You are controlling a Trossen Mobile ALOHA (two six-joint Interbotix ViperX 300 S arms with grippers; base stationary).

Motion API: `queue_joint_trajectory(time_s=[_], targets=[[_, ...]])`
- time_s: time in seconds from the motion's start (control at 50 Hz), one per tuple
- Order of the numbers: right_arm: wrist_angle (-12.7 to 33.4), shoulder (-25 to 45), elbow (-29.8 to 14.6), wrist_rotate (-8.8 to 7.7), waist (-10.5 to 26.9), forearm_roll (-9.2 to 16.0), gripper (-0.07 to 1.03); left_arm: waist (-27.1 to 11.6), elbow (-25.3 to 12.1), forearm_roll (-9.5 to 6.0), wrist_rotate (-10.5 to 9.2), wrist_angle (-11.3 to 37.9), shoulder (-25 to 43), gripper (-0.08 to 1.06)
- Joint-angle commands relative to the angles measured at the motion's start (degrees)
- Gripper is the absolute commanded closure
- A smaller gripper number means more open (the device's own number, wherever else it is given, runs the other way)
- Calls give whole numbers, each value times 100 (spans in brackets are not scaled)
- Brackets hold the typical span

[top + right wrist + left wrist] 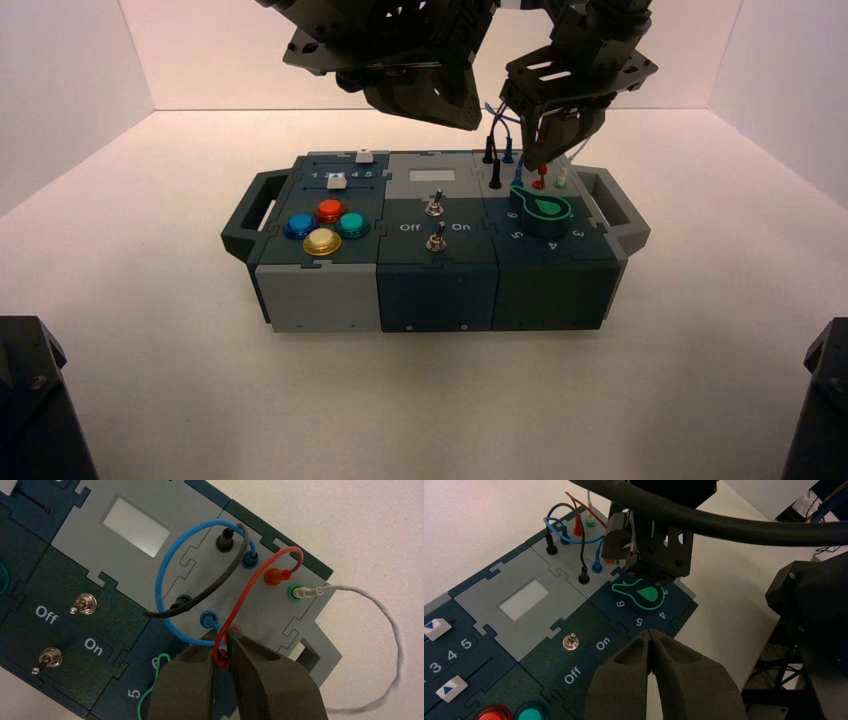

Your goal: Insert the red wire.

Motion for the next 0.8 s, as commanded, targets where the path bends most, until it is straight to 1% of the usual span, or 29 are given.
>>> queue_joint_trajectory(time_s=[0.02, 0.22, 0.36, 0.8], targets=[[-44, -79, -105, -9, -18, -35, 99, -18, -105, 0, -26, -26, -88, 101], [-79, -105, -114, -9, -26, -79, 99, -18, -105, 0, -26, -26, -88, 101], [-123, -114, -141, -9, -35, -185, 99, -18, -97, 0, -26, -26, -88, 101], [-202, -158, -141, -18, -53, -193, 99, -18, -114, 0, -18, -35, -88, 101]])
